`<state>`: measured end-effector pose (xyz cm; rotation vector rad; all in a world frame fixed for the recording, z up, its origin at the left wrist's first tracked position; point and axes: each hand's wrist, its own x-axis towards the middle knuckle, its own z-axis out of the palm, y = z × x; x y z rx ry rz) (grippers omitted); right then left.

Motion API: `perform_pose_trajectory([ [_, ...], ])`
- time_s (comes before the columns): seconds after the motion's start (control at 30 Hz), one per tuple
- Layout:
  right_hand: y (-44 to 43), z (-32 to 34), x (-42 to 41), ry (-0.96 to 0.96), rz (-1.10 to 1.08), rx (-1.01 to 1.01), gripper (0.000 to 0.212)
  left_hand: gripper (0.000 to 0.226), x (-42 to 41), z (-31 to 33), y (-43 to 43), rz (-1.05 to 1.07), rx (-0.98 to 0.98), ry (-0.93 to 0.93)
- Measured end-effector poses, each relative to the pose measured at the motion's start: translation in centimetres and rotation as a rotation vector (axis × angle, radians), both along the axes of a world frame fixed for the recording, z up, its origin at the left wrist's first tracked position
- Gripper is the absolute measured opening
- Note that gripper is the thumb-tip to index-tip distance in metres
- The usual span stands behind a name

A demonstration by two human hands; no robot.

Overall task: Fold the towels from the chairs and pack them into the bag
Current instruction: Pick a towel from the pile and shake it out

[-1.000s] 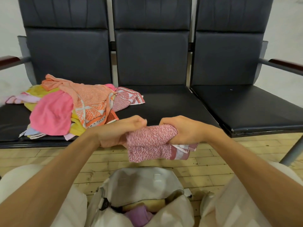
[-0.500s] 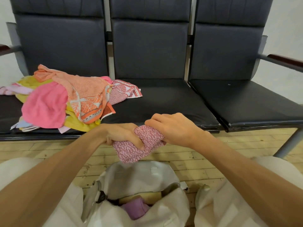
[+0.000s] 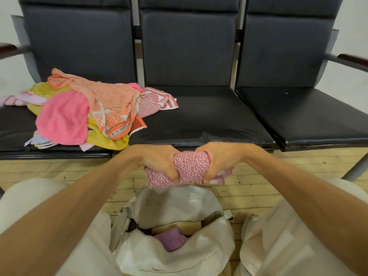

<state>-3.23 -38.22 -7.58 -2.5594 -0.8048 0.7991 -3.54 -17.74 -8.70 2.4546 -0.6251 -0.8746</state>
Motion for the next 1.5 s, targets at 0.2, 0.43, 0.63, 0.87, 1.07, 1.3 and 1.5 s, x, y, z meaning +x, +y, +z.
perform_pose_trajectory([
  [0.2, -0.4, -2.3, -0.3, -0.417, -0.056, -0.051, 0.023, 0.036, -0.5, -1.2, 0.9, 0.091, 0.05, -0.229],
  [0.43, -1.6, -3.7, -1.4, 0.099, -0.074, 0.121, 0.047, 0.033, -0.2, -3.9, 0.7, 0.065, 0.012, -0.213],
  [0.63, -4.0, -9.2, 2.8, 0.174, -0.116, 0.049, 0.04, 0.058, 1.9, -11.1, 0.8, 0.187, 0.041, 0.131],
  [0.87, -10.0, -18.1, 5.2, 0.217, -0.193, -0.064, 0.033, 0.011, 2.6, -22.0, 1.8, 0.307, 0.024, 0.222],
  [1.07, -10.6, -21.7, 5.8, 0.349, -0.207, -0.109, 0.043, 0.013, 1.2, -27.2, -2.7, 0.44, 0.281, 0.022],
  [1.3, -10.5, -23.7, 5.5, 0.41, -0.204, -0.04, 0.05, 0.03, 1.2, -32.8, -1.9, 0.041, 0.216, -0.242],
  [1.5, -6.3, -23.6, 3.7, 0.399, -0.183, -0.002, 0.059, 0.02, 5.2, -28.3, -1.0, 0.456, -0.148, -0.159],
])
